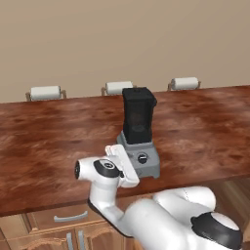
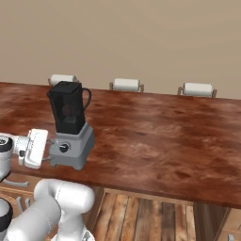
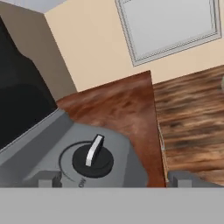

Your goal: Open the blender lid, put the peach in the blender, close the lid, and start the blender.

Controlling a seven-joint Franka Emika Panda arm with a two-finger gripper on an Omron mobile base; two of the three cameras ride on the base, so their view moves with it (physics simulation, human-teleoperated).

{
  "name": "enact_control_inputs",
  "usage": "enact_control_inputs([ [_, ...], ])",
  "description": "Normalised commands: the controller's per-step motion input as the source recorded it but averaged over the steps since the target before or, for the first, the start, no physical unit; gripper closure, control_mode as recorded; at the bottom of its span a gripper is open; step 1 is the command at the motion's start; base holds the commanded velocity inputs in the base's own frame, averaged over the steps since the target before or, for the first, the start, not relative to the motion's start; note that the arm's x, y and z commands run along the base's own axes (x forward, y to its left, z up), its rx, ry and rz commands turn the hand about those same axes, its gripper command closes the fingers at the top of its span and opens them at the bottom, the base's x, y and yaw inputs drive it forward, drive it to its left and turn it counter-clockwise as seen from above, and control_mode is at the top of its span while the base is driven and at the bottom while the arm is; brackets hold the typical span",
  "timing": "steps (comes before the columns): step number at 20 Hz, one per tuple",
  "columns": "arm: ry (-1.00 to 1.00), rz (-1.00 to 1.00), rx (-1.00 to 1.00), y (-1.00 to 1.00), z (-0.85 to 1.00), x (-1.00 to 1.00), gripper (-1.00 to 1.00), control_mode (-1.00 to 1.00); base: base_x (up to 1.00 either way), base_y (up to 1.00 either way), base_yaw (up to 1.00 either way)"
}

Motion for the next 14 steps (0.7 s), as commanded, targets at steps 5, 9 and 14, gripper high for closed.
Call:
enact_control_inputs([
  [5, -0.19, 0.0, -0.01, 0.0, 0.51, -0.39, -1.0, -1.0, 0.0, 0.0, 0.0],
  [9, -0.12, 0.0, -0.03, 0.0, 0.59, -0.31, -1.0, -1.0, 0.0, 0.0, 0.0],
  [14, -0.1, -0.01, -0.04, 0.0, 0.6, -0.29, -1.0, -1.0, 0.0, 0.0, 0.0],
])
